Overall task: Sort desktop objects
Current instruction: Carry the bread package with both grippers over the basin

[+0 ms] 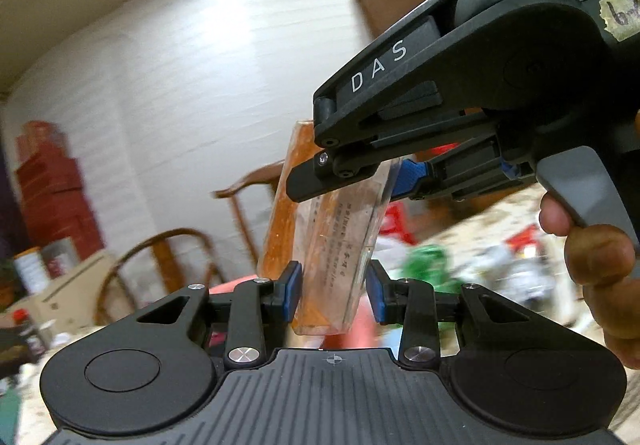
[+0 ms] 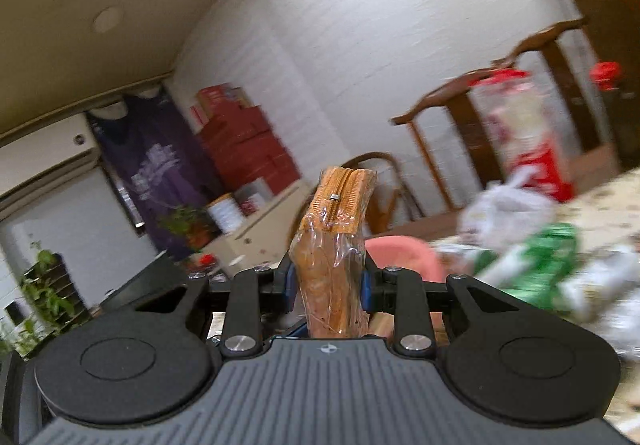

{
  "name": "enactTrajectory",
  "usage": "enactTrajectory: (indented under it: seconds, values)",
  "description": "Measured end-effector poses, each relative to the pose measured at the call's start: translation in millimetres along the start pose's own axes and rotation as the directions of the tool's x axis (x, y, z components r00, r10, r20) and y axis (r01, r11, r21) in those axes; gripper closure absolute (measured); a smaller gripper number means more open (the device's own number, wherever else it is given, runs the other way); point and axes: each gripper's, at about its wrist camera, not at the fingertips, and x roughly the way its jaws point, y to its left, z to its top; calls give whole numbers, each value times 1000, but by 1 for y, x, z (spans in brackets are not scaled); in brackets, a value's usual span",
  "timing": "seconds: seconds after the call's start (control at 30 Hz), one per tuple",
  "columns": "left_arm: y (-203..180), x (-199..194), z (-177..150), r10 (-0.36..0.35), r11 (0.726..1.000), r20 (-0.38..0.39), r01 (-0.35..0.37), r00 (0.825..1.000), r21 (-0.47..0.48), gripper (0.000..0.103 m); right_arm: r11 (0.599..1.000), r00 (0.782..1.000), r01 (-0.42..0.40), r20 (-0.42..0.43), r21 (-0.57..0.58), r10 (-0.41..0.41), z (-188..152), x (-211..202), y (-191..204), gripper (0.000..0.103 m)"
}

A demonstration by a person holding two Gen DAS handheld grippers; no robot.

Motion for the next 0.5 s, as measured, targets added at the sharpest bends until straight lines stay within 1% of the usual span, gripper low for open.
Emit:
enactTrajectory:
  seconds: [0.17, 0.3, 0.43, 0.5]
  values:
    - [57, 6, -12, 92, 995, -38, -94, 995, -37, 68, 995, 995, -81, -59, -60, 78, -3, 61, 43, 70]
    - [91, 22, -18, 135, 989, -69, -139, 988, -57, 68, 987, 988, -125, -109, -100, 114, -5, 106, 66, 70]
    - [112, 41, -25, 145, 986, -101, -153, 984, -70, 68, 983, 984, -131, -142, -131, 112, -4, 143, 75, 70]
    - [117, 50, -32, 148, 986, -119, -156, 982, -65, 65, 981, 984, -117, -154, -156, 93, -8, 156, 75, 70]
